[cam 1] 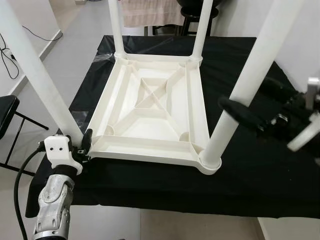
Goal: Building children table
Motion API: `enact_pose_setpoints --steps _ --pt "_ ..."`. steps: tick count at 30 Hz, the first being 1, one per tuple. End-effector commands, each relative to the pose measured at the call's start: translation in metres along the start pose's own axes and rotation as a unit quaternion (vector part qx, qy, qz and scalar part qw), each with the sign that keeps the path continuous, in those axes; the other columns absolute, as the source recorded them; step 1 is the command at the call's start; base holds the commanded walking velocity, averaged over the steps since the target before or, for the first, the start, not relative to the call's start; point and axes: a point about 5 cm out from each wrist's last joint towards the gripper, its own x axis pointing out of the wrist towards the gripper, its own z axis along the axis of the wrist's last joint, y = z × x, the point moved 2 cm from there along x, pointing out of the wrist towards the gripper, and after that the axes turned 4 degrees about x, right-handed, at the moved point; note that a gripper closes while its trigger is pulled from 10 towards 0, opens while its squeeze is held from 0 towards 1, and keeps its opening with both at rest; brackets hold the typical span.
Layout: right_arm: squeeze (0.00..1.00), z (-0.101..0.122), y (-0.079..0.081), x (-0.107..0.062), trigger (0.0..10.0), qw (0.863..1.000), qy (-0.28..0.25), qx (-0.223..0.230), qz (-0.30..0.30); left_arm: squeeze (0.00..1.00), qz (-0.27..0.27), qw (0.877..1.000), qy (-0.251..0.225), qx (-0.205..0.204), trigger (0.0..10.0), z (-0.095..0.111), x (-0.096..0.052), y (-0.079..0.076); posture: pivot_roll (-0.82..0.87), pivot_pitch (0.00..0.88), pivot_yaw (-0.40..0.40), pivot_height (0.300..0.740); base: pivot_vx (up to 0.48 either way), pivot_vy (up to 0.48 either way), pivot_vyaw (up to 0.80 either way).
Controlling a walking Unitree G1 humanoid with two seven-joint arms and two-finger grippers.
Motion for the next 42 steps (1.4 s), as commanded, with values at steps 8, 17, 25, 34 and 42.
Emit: enact_pose_setpoints --steps 8,17,25,34,42 --pt "0.00 0.019 -0.019 0.003 3.0 0.997 -0.041 0.030 -0.056 0.00 -0.016 1.000 0.014 -0.015 0.0 -0.008 -0.004 -0.012 -0.16 0.112 -0.049 0.740 0.000 0.000 0.00" --pt "0.00 0.011 -0.022 0.008 0.0 0.996 -0.027 0.050 -0.075 0.00 0.003 1.000 -0.015 -0.018 0.0 0.010 0.003 -0.005 -0.15 0.118 -0.047 0.740 0.000 0.000 0.00" --pt "0.00 -0.002 -0.023 0.015 0.0 0.992 -0.007 0.087 -0.092 0.00 -0.006 0.999 -0.045 -0.001 0.0 0.031 0.005 -0.007 -0.14 0.124 -0.047 0.740 0.000 0.000 0.00" --pt "0.00 -0.010 -0.046 0.017 0.0 0.980 -0.010 0.104 -0.171 0.00 -0.024 0.987 -0.154 0.035 7.6 0.112 0.029 0.005 -0.10 0.129 -0.038 0.740 0.000 0.000 0.00" --pt "0.00 -0.050 -0.069 0.029 0.0 0.945 0.035 0.160 -0.284 0.00 -0.090 0.923 -0.345 0.142 10.0 0.293 0.061 0.015 -0.05 0.137 -0.014 0.740 0.000 0.000 0.00"
